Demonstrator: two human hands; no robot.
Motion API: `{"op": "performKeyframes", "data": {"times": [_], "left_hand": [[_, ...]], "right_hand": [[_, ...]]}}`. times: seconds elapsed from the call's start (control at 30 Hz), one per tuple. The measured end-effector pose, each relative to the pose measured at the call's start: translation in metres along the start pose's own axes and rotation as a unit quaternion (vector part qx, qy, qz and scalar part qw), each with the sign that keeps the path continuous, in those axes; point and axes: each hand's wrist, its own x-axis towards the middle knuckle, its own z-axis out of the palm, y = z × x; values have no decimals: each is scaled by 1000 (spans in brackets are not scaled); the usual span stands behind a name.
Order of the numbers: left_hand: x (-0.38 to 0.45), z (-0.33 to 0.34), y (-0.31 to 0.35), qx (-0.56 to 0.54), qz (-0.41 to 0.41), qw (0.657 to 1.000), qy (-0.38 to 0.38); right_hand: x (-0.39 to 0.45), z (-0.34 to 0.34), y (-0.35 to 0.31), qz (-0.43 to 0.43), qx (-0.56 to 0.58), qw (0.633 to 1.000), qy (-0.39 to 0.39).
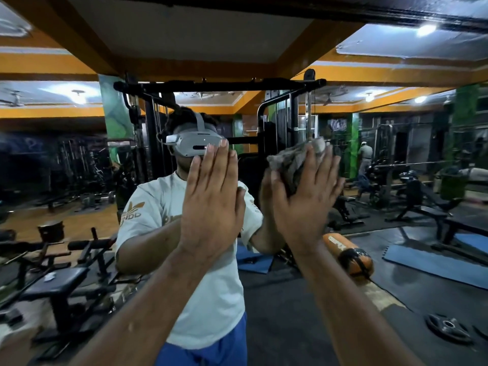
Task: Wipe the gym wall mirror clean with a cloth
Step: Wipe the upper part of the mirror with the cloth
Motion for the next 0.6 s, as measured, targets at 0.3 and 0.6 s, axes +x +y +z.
{"op": "performKeyframes", "data": {"times": [0.3,0.6], "left_hand": [[-16,-20,-56,15,-11,1000,16],[-19,-39,-90,4,12,1000,-2]], "right_hand": [[5,10,-19,7,-17,1000,18],[-5,27,-66,-90,-54,994,33]]}}
